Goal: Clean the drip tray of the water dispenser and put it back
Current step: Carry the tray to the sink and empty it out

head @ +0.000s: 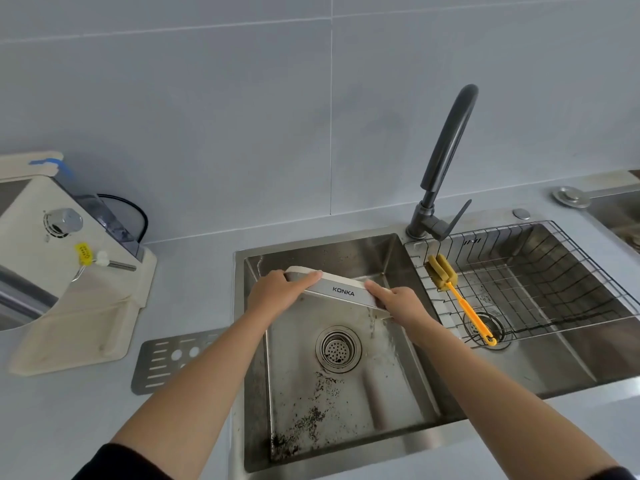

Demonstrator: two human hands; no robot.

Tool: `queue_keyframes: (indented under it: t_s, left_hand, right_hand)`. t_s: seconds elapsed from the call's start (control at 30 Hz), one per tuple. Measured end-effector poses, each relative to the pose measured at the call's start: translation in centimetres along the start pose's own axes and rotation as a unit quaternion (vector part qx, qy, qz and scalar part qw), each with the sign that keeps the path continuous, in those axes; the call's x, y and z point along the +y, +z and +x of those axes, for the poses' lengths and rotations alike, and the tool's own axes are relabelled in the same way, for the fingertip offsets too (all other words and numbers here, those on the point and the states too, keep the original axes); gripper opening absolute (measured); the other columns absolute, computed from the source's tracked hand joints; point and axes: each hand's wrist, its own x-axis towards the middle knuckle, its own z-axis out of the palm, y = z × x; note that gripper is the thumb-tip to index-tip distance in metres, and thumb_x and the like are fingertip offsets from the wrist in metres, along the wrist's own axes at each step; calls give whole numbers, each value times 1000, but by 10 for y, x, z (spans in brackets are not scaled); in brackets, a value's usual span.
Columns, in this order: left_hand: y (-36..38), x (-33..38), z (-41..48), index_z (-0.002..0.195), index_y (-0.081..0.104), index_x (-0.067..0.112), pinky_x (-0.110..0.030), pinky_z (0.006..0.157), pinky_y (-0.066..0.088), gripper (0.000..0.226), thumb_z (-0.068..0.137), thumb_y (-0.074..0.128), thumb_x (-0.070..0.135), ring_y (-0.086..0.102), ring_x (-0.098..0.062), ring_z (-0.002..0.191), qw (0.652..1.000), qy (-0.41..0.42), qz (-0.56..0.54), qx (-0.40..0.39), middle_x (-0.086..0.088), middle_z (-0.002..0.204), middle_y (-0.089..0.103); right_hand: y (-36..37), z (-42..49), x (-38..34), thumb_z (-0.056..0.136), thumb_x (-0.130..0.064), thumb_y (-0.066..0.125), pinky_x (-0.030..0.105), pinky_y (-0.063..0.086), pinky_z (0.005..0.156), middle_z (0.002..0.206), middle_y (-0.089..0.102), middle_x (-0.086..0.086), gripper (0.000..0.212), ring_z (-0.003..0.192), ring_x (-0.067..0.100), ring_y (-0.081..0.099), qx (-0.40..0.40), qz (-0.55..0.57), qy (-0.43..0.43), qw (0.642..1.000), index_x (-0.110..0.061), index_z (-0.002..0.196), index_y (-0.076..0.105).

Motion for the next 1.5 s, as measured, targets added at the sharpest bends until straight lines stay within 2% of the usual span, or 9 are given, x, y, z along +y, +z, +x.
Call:
queue_keyframes:
  t_s: [0.2,0.43,0.6,0.8,0.93,1.03,1.17,1.37,1.5]
  left_hand:
    - [4,-3,1,118,55,1,-33,79,45,92,69,46,78,58,-27,103,995,-62,-67,-30,-15,113,62]
    - [-2,3,-5,126,48,2,-32,93,41,89,72,49,73,51,-29,116,989,-70,-119,-46,-10,125,53]
    - [-34,29,-5,74,55,12,-29,76,39,57,76,49,69,56,-21,82,994,-11,-108,-11,-9,93,58]
    - [-24,22,-12,98,63,8,-27,71,49,68,74,48,71,57,-17,72,996,-11,-93,-15,-5,81,58]
    - [3,0,-23,133,45,5,-41,102,43,90,73,49,72,50,-30,121,989,-83,-87,-88,-14,137,48]
    - [-13,14,-22,119,56,6,-34,91,45,80,75,47,72,54,-25,100,995,-47,-70,-53,-12,125,57]
    - [-37,32,-23,59,47,11,-29,69,41,63,73,49,73,56,-21,75,994,-18,-112,1,-2,71,54]
    - [19,-8,-48,116,59,14,-41,101,43,77,70,47,76,53,-30,118,974,-104,-148,-137,-13,131,54]
    - [9,2,-48,119,57,10,-43,102,42,71,80,44,68,52,-30,120,987,-80,-103,-99,-14,131,54]
  right_hand:
    - [9,0,-6,80,-52,60,22,33,50,78,53,6,56,64,12,47,51,14,16,998,1,97,59]
    - [8,-9,-24,85,-50,53,22,37,52,82,53,6,47,64,11,47,61,-23,-21,998,-4,94,53]
    - [-7,-19,-59,89,-50,46,22,33,49,68,47,1,44,58,11,43,80,-54,-92,991,-7,81,49]
    - [-3,-20,-41,89,-51,46,19,34,47,65,48,1,47,52,10,42,56,-46,-71,995,-6,77,51]
    - [11,-17,-9,89,-52,45,25,37,54,64,49,1,49,58,13,48,18,-128,-22,991,-9,66,49]
    - [4,-17,-23,88,-56,42,27,39,57,67,50,3,52,61,15,49,48,-136,-57,988,-8,69,50]
    - [-11,-16,-42,87,-57,42,25,36,53,72,53,4,54,64,17,51,124,-111,-134,977,-5,90,54]
    - [13,-10,17,86,-60,43,23,35,49,65,49,0,52,53,13,45,14,-198,-3,980,-12,66,47]
    - [6,-19,3,87,-57,43,22,35,49,62,48,0,52,53,12,45,30,-183,-29,982,-11,64,46]
